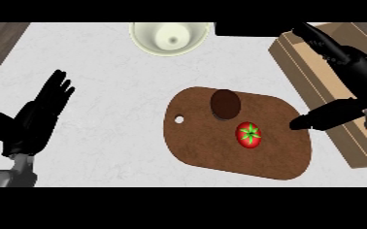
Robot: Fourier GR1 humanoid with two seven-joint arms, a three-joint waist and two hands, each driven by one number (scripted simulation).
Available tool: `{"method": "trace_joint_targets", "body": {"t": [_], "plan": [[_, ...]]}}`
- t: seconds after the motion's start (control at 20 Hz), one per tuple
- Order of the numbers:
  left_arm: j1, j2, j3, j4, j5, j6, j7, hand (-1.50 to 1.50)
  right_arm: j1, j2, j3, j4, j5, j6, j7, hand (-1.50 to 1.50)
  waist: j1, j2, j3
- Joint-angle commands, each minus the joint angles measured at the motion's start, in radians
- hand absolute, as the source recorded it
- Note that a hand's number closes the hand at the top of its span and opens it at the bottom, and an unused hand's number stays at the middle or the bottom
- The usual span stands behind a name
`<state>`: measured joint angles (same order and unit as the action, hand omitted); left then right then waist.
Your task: Pick the cupcake from the cutting board and place it in the cardboard box
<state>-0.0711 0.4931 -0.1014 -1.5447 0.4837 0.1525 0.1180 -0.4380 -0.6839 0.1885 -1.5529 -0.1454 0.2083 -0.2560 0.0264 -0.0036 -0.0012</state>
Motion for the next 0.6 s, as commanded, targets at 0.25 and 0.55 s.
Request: {"method": "trace_joint_targets", "body": {"t": [0.25, 0.55], "plan": [[0.020, 0.004, 0.005, -0.036, 0.005, -0.011, 0.028, 0.00, -0.203, -0.104, 0.242, -0.073, 0.287, 0.134, 0.371, -1.50, 0.009, 0.002, -0.002], [0.037, 0.012, 0.046, -0.074, 0.009, -0.011, 0.053, 0.00, -0.299, 0.006, 0.309, -0.071, 0.274, 0.289, 0.612, -1.50, -0.009, 0.002, 0.000]]}}
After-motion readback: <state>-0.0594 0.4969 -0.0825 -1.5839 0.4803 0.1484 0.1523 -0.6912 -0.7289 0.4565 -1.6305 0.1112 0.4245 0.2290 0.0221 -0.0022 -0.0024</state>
